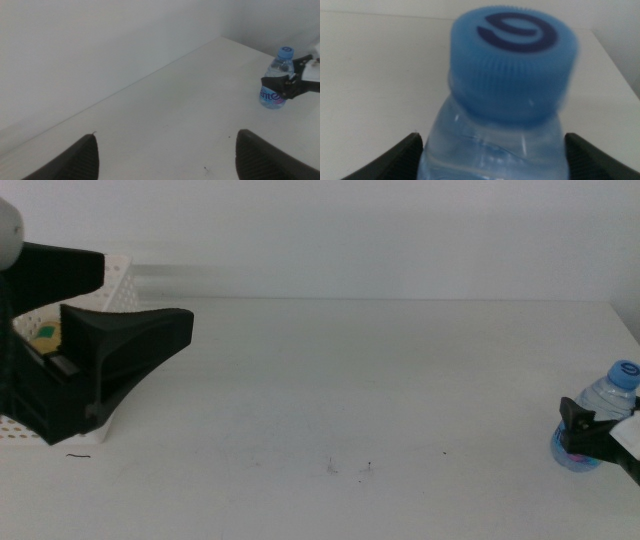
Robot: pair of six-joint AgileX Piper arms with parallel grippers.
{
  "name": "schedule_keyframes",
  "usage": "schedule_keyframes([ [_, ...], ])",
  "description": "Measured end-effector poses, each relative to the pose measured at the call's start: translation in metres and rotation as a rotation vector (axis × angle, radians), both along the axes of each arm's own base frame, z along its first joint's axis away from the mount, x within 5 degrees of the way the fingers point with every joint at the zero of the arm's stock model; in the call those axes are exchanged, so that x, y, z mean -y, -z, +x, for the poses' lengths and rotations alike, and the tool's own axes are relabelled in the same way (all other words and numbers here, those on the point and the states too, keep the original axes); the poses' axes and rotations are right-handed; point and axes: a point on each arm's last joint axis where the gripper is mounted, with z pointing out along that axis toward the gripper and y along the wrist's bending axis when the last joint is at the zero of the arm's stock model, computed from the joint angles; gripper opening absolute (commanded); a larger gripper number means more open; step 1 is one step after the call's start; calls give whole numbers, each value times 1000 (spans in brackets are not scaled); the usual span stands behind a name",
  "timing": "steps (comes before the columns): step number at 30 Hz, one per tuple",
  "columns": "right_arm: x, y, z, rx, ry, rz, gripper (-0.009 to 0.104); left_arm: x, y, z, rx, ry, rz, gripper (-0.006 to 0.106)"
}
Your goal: Use arms to grab the bottles and put them into the dustbin to the left of the table.
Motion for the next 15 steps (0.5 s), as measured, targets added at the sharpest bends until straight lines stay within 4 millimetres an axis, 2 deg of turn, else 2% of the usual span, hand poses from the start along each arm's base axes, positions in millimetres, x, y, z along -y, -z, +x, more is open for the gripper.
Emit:
schedule_keyframes([
  [5, 0, 12, 19, -31, 0, 0, 91, 0, 0, 0, 0, 0, 0, 94],
  [8, 0, 20, 26, -50, 0, 0, 83, 0, 0, 0, 0, 0, 0, 94],
  [9, 0, 22, 28, -56, -1, -2, 76, 0, 0, 0, 0, 0, 0, 94],
  [11, 0, 25, 31, -61, 1, -1, 55, 0, 0, 0, 0, 0, 0, 94],
  [14, 0, 26, 33, -59, 3, -2, 4, 0, 0, 0, 0, 0, 0, 94],
  [15, 0, 26, 33, -62, 3, -2, -2, 0, 0, 0, 0, 0, 0, 94],
])
